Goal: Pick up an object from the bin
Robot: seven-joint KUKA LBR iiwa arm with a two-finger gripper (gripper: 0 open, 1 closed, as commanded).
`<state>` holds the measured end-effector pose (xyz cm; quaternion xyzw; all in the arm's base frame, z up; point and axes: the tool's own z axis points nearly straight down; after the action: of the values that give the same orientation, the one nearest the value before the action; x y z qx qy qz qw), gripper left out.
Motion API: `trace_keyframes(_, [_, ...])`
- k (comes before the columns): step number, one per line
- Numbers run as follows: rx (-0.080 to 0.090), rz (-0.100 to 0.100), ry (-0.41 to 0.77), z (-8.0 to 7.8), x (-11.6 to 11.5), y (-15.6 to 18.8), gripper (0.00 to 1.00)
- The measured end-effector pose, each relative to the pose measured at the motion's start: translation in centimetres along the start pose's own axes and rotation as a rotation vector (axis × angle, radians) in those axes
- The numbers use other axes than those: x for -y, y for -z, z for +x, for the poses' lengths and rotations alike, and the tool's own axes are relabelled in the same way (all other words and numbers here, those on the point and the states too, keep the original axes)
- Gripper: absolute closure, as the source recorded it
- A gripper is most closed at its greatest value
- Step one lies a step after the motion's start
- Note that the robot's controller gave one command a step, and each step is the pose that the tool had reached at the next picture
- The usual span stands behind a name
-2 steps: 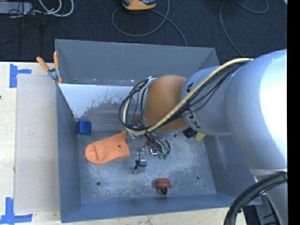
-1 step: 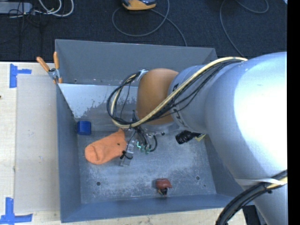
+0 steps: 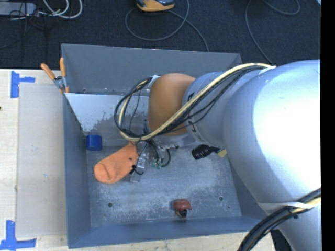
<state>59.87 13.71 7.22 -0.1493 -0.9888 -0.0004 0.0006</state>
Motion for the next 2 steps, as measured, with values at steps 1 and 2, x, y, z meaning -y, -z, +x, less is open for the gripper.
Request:
trace_keyframes(1, [0.001, 0.002, 0.117, 0.2, -1.1, -0.1, 0.00])
trace_keyframes(2, [0.001, 0.000, 0.295, 1.0, -3.6, -0.1, 0.00])
